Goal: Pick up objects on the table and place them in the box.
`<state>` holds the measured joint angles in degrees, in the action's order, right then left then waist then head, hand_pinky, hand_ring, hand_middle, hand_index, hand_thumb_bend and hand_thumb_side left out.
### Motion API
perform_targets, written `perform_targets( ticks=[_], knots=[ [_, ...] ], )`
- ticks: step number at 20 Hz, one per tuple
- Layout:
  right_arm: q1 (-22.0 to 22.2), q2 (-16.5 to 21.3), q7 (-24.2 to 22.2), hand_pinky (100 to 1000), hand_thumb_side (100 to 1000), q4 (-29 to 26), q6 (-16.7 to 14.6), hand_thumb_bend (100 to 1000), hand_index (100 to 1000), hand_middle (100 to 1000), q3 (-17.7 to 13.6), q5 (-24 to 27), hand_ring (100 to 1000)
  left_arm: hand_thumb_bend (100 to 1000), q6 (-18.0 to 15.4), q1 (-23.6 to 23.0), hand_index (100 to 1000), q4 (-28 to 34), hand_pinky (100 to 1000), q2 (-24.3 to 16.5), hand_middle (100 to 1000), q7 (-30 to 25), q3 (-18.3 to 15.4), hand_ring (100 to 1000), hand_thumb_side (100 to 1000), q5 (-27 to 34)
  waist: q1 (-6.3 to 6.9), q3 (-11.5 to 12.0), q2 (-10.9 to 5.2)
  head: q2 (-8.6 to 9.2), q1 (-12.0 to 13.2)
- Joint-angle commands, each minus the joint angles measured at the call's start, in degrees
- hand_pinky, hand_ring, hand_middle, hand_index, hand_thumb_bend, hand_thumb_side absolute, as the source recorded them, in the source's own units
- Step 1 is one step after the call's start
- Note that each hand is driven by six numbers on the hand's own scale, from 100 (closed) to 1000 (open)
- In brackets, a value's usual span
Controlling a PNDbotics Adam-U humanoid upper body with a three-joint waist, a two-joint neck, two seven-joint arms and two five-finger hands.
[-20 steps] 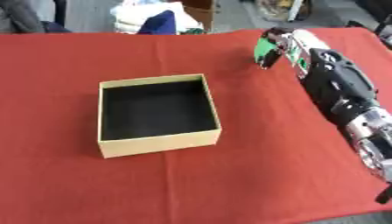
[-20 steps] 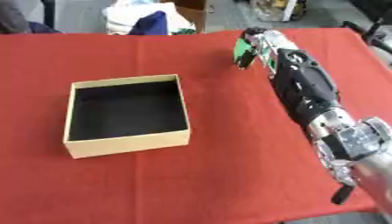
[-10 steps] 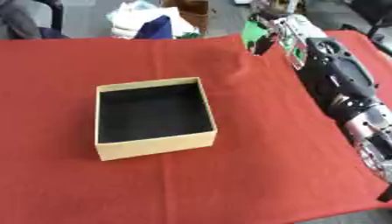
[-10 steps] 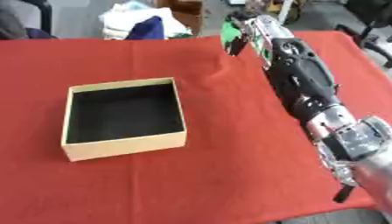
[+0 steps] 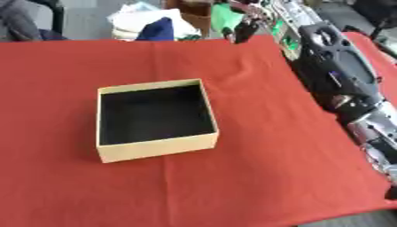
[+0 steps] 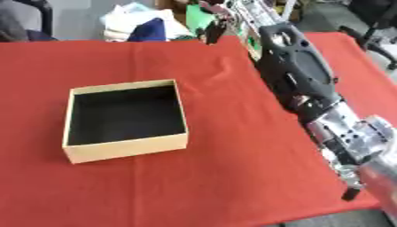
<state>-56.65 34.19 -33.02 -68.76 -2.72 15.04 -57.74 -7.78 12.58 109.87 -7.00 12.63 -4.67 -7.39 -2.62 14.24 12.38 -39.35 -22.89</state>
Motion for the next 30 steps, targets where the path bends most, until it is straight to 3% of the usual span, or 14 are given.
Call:
perform_targets(
  ticks=[1,4,7,13,23,27,30],
  knots=[
    [-0.66,-0.93,-2.71,802,172,-5.40,-2.51,100,919,497,3.75,2.51,764,100,0.23,0.27,569,0.87,879,-0.76,613,1.55,-0.99,811,151,0.16,0.20,-0.05,-1.17,-0.48,-0.34],
    [0.64,-2.00,-5.60,800,178,-10.06,-5.34,100,918,502,8.41,3.84,765,100,0.43,0.22,590,0.89,872,-0.68,612,2.50,-1.19,810,178,0.29,0.26,-0.21,-1.24,-0.57,-0.30],
    [1.50,-3.29,-8.65,805,185,-12.59,-6.12,100,922,511,10.73,3.87,770,100,0.53,0.14,591,0.83,870,-0.63,611,2.62,-1.19,810,186,0.25,0.29,-0.31,-1.33,-0.55,-0.20],
    [2.45,-5.78,-11.66,798,184,-13.01,-6.16,100,926,516,11.71,3.54,768,100,0.56,0.14,593,0.72,869,-0.57,610,2.45,-1.06,810,191,0.31,0.27,-0.51,-1.35,-0.45,-0.08],
    [4.55,-8.99,-8.43,787,180,-7.69,-6.65,100,939,539,11.85,2.30,766,100,0.49,0.32,594,0.63,869,-0.38,610,2.21,-0.98,810,202,0.54,0.55,-0.35,-0.80,-0.23,0.03],
    [4.79,-9.31,-7.06,806,182,-6.96,-7.49,100,988,720,11.90,1.62,799,100,0.44,0.38,595,0.62,869,-0.34,610,2.09,-0.91,810,203,0.60,0.58,-0.43,-0.69,-0.18,0.06],
    [4.84,-9.15,-6.24,823,398,-6.88,-8.08,196,1000,811,11.79,0.85,828,100,0.43,0.35,597,0.62,869,-0.36,610,2.07,-0.95,810,203,0.61,0.63,-0.54,-0.74,-0.18,0.08]
  ],
)
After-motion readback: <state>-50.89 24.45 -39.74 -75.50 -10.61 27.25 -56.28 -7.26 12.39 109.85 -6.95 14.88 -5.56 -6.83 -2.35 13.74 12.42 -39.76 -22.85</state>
